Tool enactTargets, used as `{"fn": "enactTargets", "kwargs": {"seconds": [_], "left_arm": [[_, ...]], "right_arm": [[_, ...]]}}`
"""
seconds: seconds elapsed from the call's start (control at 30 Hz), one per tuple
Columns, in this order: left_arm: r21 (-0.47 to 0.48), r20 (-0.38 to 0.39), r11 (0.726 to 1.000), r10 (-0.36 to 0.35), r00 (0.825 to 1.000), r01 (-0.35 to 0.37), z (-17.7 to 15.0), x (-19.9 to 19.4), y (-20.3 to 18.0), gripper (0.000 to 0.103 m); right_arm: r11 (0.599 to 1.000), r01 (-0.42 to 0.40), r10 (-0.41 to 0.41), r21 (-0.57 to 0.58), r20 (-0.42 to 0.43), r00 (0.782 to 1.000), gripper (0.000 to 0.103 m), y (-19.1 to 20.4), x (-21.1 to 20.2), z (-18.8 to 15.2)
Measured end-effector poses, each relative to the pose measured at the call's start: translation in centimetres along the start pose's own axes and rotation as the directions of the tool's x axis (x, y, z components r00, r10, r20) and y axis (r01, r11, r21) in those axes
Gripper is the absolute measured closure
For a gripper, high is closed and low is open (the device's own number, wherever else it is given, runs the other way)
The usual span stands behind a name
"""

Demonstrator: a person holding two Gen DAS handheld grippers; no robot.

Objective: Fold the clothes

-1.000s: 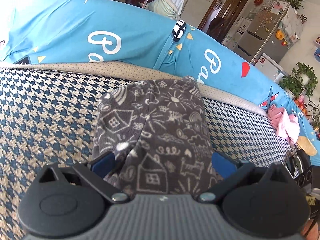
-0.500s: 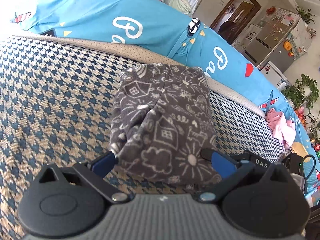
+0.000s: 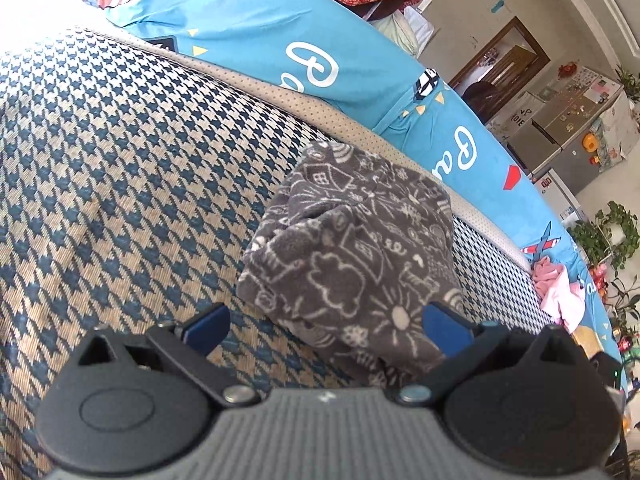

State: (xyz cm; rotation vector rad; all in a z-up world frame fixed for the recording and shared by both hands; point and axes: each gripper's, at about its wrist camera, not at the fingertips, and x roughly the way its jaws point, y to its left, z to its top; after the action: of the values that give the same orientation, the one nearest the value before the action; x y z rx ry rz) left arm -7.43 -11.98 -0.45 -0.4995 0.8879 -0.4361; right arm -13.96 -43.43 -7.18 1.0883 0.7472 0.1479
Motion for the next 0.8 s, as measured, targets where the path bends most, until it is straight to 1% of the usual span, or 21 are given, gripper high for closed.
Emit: {"fn": "enactTargets", "kwargs": {"seconds": [0.07, 0.17, 0.23, 0.27, 0.33, 0.37, 0.4, 0.5, 0.6, 0.7, 0.8], "left_arm": [[-0.027, 0.012, 1.000, -0.010, 1.000, 0.010, 0.2, -0.6, 0.5, 0.000], [-0.053, 0.028, 0.998, -0.018, 0.999, 0.020, 0.3, -1.6, 1.2, 0.000], [-0.057, 0.035, 0.998, -0.010, 0.999, 0.012, 0.3, -2.2, 1.6, 0.000], [-0.060, 0.037, 0.998, -0.005, 0.999, 0.007, 0.2, -2.5, 1.8, 0.000], [-0.072, 0.033, 0.997, 0.010, 0.999, -0.008, 0.0, -2.9, 2.3, 0.000], [-0.079, 0.029, 0.997, 0.017, 0.999, -0.015, -0.1, -3.0, 2.6, 0.000], [-0.085, 0.023, 0.996, 0.024, 0.999, -0.022, -0.3, -3.0, 2.8, 0.000], [-0.087, 0.001, 0.995, 0.039, 0.999, -0.039, -0.7, -2.8, 3.2, 0.000], [-0.076, -0.024, 0.996, 0.042, 0.999, -0.044, -1.3, -2.4, 3.1, 0.000], [-0.067, -0.055, 0.997, 0.040, 0.998, -0.043, -2.0, -1.6, 2.9, 0.000], [-0.049, -0.081, 0.998, 0.041, 0.996, -0.045, -2.4, -0.7, 2.5, 0.000]], "right_arm": [[0.999, -0.021, 0.022, 0.040, -0.009, 1.000, 0.063, 0.2, -0.5, -1.7], [0.997, -0.061, 0.064, 0.053, -0.056, 0.996, 0.063, 1.1, -0.8, -4.6], [0.996, -0.080, 0.083, 0.035, -0.101, 0.991, 0.064, 1.7, -0.7, -6.3], [0.996, -0.080, 0.084, 0.029, -0.133, 0.988, 0.064, 1.9, -0.4, -7.2], [0.998, -0.060, 0.061, 0.010, -0.166, 0.984, 0.062, 1.7, -0.3, -8.6], [0.999, -0.044, 0.041, -0.014, -0.176, 0.984, 0.061, 1.7, -0.2, -8.8], [0.999, -0.031, 0.023, -0.038, -0.187, 0.982, 0.059, 1.7, -0.1, -8.8], [0.996, -0.036, 0.017, -0.085, -0.213, 0.977, 0.054, 2.0, -0.5, -8.4], [0.991, -0.026, -0.004, -0.130, -0.221, 0.975, 0.050, 2.1, -1.0, -8.5], [0.987, -0.027, -0.007, -0.156, -0.217, 0.976, 0.047, 2.1, -1.8, -8.6], [0.973, -0.016, -0.031, -0.232, -0.196, 0.980, 0.045, 2.5, -2.7, -8.7]]}}
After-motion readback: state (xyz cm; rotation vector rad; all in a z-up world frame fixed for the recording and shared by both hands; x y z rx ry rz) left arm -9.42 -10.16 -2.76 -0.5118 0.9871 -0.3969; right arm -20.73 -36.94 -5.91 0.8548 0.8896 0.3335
